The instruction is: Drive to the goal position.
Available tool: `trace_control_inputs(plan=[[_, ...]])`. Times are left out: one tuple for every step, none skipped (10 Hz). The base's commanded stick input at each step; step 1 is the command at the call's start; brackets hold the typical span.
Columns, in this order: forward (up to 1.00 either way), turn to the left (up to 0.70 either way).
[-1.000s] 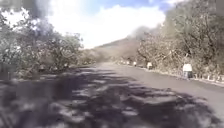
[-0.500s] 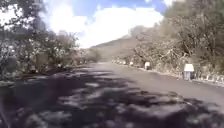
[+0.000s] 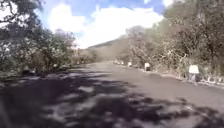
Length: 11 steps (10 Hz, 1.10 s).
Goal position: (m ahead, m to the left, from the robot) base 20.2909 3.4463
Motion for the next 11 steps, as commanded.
trace_control_inputs(plan=[[0.70,0.00],[0.70,0.00],[0.70,0.00],[0.70,0.00],[0.70,0.00],[0.70,0.00],[0.70,0.00],[0.70,0.00],[0.70,0.00],[0.70,0.01],[0.70,0.07]])
